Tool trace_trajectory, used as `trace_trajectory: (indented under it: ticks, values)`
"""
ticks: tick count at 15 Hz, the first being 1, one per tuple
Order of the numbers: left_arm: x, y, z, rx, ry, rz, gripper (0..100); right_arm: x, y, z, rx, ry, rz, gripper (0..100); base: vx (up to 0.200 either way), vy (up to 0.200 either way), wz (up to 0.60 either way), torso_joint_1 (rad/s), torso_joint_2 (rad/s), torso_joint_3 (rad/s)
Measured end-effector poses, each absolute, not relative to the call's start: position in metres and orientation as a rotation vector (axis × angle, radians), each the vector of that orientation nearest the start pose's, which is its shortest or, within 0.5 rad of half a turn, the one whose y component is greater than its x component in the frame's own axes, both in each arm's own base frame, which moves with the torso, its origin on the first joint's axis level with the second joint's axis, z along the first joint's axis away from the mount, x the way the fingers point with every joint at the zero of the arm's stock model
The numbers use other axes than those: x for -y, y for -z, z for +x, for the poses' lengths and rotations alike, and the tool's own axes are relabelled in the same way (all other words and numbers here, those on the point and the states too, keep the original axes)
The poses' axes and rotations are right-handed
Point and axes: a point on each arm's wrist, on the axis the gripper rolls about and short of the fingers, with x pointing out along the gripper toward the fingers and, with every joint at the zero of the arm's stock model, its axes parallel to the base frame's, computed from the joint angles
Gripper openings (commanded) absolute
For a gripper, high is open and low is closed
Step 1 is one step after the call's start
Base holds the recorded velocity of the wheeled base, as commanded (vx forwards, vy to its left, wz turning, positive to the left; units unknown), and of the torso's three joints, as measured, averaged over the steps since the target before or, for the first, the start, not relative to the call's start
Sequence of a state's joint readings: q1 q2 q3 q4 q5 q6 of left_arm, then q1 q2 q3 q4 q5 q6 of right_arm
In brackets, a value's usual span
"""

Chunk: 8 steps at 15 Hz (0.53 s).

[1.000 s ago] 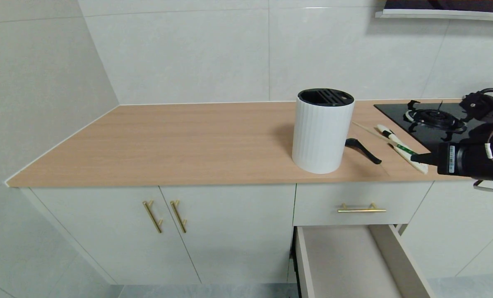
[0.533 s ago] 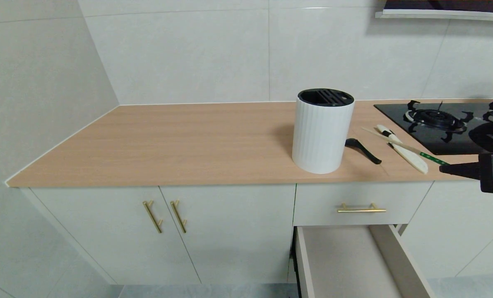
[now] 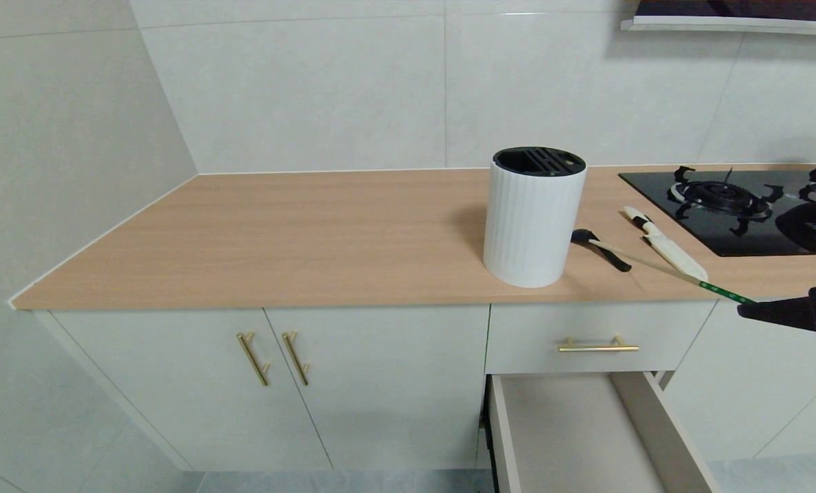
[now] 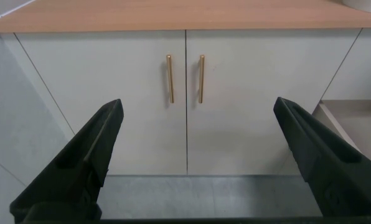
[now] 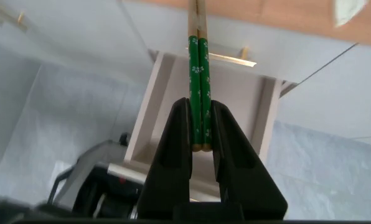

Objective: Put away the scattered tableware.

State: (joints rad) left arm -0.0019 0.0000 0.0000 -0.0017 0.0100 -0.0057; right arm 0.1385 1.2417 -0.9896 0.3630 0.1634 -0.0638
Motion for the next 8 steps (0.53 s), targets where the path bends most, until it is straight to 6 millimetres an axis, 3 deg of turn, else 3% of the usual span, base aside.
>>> trace_trajectory:
  ticks: [4,8]
  values:
    - [-0.0003,-0.0757,-0.0228,0.002,-0.009,-0.006,100,-0.0379,-0.251,0.1665,-0.637,-0.375,-0.076,0,0.0,0.0,0.0,-0.019,0.04,0.024]
    - [-0.0003,-0.0757,-0.0228,0.002,-0.009,-0.006,100,-0.0405,-0.245,0.1649,-0.654,-0.404,-0.119,0,0.0,0.0,0.0,-0.168,0.4,0.228]
